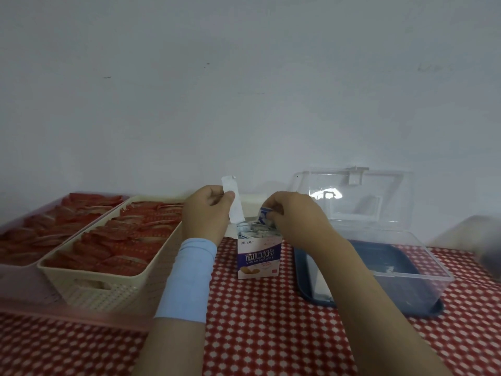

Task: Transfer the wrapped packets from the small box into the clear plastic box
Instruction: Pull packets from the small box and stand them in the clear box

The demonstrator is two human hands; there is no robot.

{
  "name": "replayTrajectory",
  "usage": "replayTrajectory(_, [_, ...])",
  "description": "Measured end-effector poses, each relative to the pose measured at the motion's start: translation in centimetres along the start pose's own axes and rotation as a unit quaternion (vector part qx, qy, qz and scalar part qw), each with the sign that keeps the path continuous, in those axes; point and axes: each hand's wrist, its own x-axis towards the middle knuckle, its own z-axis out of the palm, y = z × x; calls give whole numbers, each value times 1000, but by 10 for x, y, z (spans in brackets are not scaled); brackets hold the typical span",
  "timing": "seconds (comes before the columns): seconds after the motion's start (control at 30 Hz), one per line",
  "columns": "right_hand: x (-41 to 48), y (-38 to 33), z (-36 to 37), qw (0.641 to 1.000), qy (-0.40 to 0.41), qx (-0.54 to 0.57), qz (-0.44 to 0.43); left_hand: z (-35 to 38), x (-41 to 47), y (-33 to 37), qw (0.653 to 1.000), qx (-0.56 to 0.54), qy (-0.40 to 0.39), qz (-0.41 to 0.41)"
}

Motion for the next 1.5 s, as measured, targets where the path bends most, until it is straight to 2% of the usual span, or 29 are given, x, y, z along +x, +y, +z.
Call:
replayTrajectory(0.17, [0, 2, -20, 989, 77, 123, -24, -4, 1, 3, 1000, 2, 5, 1])
replayTrajectory(0.23, [0, 1, -25, 985, 94, 140, -42, -6, 1, 5, 1000, 5, 3, 6])
replayTrajectory(0.4, [-4, -2, -29, 968, 69, 235, -53, -9, 0, 13, 1000, 6, -26, 11])
replayTrajectory(0.5, [-6, -9, -32, 957, 63, 272, -75, -11, -6, 24, 994, -29, -101, -19])
replayTrajectory(0.6, [-6, -14, -26, 961, 65, 257, -80, -11, -11, 31, 973, -67, -212, -63])
replayTrajectory(0.77, [-7, -16, -23, 959, 45, 270, -72, -11, -12, 30, 959, -120, -243, -83])
replayTrajectory(0.9, [-10, -19, -25, 945, 52, 310, -86, -14, -14, 29, 927, -199, -284, -144])
replayTrajectory(1.07, [-12, -25, -23, 930, 53, 357, -74, -15, -15, 25, 881, -288, -332, -172])
replayTrajectory(1.13, [-13, -26, -22, 926, 52, 367, -73, -15, -15, 23, 874, -298, -341, -178])
replayTrajectory(1.27, [-9, -21, -22, 938, 60, 335, -70, -17, -17, 23, 879, -278, -352, -161])
replayTrajectory(1.33, [-8, -13, -25, 969, 75, 230, -57, -18, -16, 23, 893, -269, -325, -158])
replayTrajectory(1.4, [-8, -4, -27, 996, 41, 82, -13, -19, -13, 22, 906, -259, -296, -159])
replayTrajectory(1.5, [-10, 2, -22, 993, -54, -90, 56, -19, -12, 20, 915, -252, -273, -158])
